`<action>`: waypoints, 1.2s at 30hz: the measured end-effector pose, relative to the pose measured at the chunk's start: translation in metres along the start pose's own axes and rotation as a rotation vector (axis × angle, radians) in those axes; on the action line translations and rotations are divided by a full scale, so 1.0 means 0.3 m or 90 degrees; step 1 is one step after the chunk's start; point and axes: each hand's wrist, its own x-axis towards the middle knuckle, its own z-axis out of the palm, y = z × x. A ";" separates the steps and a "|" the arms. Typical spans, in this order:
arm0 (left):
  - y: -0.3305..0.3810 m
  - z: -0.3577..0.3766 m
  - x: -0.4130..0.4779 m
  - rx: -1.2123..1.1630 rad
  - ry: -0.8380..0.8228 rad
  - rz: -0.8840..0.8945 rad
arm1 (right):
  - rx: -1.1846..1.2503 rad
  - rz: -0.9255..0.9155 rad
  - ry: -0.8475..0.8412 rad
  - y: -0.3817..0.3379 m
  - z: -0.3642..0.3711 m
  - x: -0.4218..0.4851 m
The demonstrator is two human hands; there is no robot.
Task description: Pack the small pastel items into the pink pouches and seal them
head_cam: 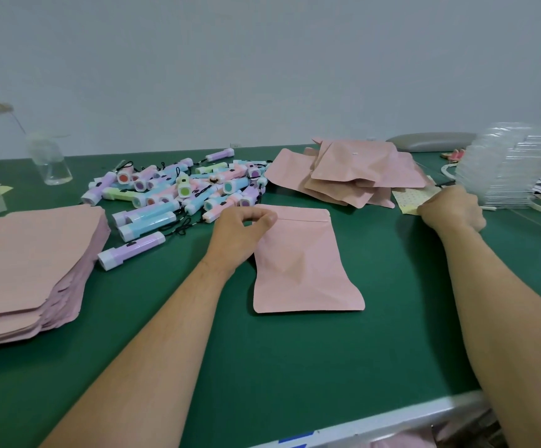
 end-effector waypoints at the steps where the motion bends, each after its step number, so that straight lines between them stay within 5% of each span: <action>1: 0.000 0.000 -0.001 0.002 0.002 0.001 | 0.010 0.010 0.008 -0.001 0.001 -0.002; 12: 0.002 0.003 0.004 -0.025 0.018 -0.030 | -0.034 -0.058 0.075 -0.015 -0.005 -0.059; 18: 0.008 0.002 0.000 -0.035 0.014 -0.045 | 0.072 -0.220 0.166 -0.106 -0.010 -0.172; 20: 0.007 0.002 0.001 -0.037 0.013 -0.043 | 0.222 -0.281 0.117 -0.150 -0.009 -0.232; 24: 0.004 0.004 -0.003 -0.033 -0.001 -0.019 | 0.447 -0.408 -0.143 -0.238 0.003 -0.395; 27: 0.007 0.003 -0.004 -0.033 -0.002 0.002 | 0.450 -0.484 -0.247 -0.290 0.045 -0.492; 36: 0.022 -0.001 -0.010 0.018 -0.016 -0.015 | 0.311 -0.619 -0.282 -0.319 0.099 -0.544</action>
